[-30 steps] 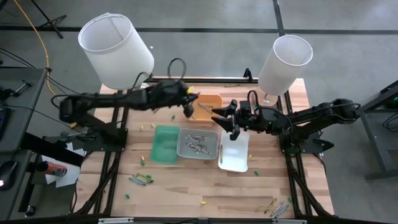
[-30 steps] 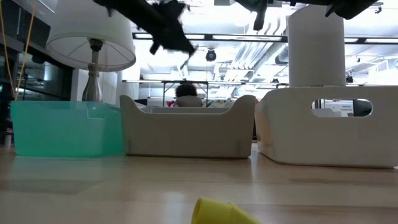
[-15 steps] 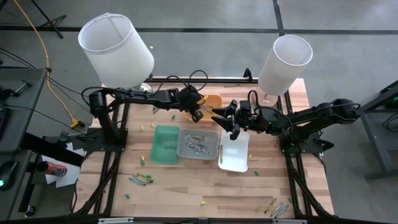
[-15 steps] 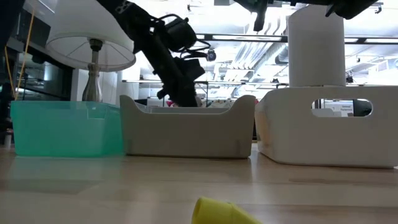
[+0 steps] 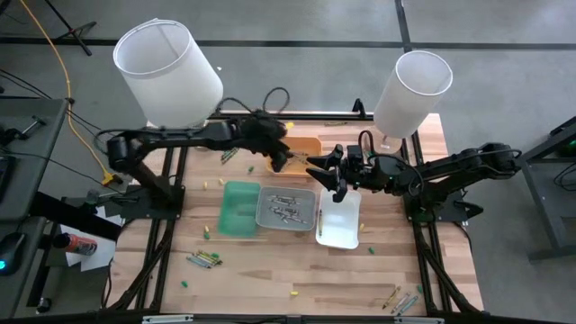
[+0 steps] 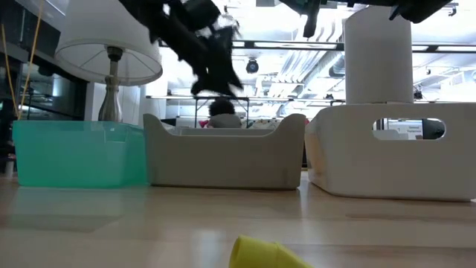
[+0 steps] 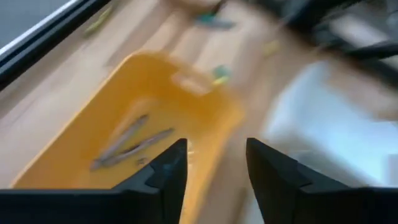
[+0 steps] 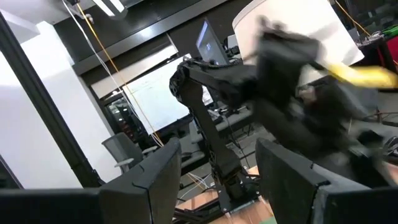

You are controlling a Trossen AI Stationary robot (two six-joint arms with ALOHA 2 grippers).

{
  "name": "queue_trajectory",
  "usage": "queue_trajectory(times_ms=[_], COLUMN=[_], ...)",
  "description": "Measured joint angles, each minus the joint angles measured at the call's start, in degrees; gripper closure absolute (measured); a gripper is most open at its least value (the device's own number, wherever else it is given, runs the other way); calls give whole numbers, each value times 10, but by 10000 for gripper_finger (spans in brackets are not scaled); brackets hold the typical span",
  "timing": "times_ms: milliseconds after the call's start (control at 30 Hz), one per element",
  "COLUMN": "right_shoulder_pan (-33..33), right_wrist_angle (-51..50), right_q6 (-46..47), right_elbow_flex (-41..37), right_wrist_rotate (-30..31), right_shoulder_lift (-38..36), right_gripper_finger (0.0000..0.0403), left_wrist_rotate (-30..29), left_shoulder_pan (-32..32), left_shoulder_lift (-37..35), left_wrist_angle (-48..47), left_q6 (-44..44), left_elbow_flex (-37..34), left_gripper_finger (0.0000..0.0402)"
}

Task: Sort crayons
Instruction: Put the green crayon into the white bin

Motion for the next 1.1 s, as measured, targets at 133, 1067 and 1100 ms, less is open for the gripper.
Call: queue_trajectory(times_ms=[133, 1067, 1100], right_shoulder_pan=[0, -1, -1], right_wrist_angle=[0, -1, -1], right_q6=[0, 0, 0], right_elbow_flex=[0, 0, 0], right_wrist_rotate=[0, -1, -1], right_shoulder_lift=[0, 0, 0], right_gripper_finger=[203, 203, 203], left_wrist_rotate=[11, -226, -226], left_shoulder_pan=[-30, -262, -262], left_shoulder_lift=[-92, -378, -378], left_wrist_angle=[28, 449, 449], left_q6=[-18, -38, -38], left_elbow_flex=[-23, -340, -340], left_gripper_finger=[241, 241, 241])
